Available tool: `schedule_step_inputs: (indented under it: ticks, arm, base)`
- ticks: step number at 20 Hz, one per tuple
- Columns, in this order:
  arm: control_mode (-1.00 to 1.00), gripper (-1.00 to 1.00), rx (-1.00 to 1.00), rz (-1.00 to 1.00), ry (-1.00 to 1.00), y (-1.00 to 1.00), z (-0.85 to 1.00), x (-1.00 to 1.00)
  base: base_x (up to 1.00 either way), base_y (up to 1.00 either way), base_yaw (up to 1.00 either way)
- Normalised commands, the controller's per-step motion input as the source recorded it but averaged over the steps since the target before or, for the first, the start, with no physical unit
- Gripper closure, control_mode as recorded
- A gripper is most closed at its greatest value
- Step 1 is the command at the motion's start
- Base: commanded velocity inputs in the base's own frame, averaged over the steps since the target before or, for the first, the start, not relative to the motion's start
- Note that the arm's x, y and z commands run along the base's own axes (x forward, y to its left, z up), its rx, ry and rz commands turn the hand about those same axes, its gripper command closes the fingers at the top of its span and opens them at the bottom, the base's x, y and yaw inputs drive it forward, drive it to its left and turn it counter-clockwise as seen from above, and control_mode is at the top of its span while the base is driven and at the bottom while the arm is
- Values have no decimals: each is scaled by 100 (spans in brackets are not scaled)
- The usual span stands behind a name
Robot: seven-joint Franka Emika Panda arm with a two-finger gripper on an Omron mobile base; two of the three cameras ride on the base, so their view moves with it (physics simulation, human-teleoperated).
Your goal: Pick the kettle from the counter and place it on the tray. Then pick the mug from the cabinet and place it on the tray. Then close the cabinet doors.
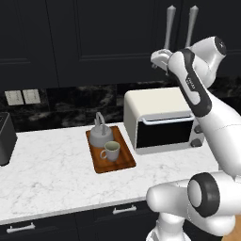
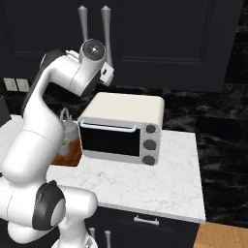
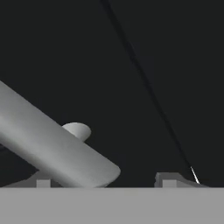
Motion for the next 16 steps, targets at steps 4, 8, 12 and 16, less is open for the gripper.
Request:
schedule_step_inputs:
  ticks: [4, 8, 12, 16]
  arm:
    - [-100, -100, -13, 6, -3, -2, -37, 70]
    - [-100, -100, -14, 7, -15, 0, -49, 66]
    - [-100, -100, -12, 9, -21, -1, -56, 66]
    - [-100, -100, -12, 11, -26, -2, -60, 65]
  base:
    - [0, 0, 0]
    - [0, 0, 0]
    - [0, 0, 0]
    - [0, 0, 0]
